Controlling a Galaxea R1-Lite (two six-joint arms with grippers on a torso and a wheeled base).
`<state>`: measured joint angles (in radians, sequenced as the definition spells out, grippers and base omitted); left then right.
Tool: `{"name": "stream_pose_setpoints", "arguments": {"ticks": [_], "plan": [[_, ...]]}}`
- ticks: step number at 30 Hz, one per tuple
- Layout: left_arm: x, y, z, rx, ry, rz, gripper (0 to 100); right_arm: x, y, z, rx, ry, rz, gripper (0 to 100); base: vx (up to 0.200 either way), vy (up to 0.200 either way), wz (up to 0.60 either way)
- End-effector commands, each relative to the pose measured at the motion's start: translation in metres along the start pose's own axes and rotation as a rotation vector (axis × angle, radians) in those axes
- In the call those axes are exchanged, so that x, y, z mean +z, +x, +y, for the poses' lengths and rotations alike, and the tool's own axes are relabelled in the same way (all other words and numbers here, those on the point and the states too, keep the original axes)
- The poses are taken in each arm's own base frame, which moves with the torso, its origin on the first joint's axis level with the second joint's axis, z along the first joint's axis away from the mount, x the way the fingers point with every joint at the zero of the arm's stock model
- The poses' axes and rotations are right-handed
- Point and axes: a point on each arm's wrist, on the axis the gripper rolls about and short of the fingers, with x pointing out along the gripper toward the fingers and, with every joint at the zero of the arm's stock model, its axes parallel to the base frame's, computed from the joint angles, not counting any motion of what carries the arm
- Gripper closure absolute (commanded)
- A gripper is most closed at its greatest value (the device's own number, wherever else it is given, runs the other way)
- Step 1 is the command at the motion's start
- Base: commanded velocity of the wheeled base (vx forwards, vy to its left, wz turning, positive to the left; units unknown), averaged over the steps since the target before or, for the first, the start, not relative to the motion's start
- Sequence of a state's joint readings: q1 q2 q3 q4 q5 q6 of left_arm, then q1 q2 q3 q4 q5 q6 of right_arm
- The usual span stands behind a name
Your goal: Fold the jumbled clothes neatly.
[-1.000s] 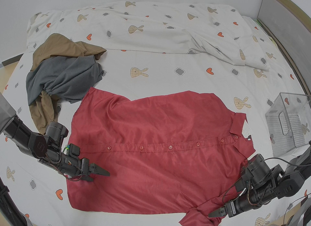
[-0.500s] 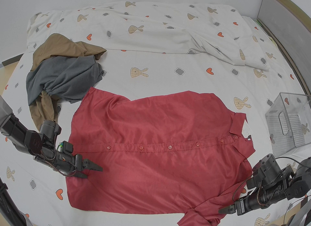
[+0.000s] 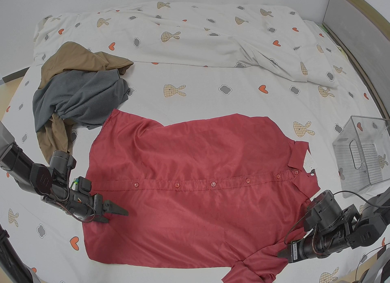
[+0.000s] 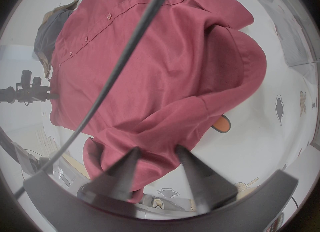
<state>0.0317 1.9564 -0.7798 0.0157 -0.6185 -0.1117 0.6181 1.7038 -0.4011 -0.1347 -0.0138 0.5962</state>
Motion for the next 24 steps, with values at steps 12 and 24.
{"name": "stream_pose_setpoints", "arguments": {"ticks": [12, 24], "plan": [[0.002, 0.004, 0.003, 0.002, -0.019, 0.023, 0, -0.027, -0.027, -0.027, -0.004, 0.036, -0.049, 100, 0.0, 0.0, 0.0], [0.001, 0.001, 0.001, 0.002, -0.004, 0.034, 0, -0.019, -0.025, -0.006, 0.043, -0.036, -0.062, 100, 0.0, 0.0, 0.0]]}}
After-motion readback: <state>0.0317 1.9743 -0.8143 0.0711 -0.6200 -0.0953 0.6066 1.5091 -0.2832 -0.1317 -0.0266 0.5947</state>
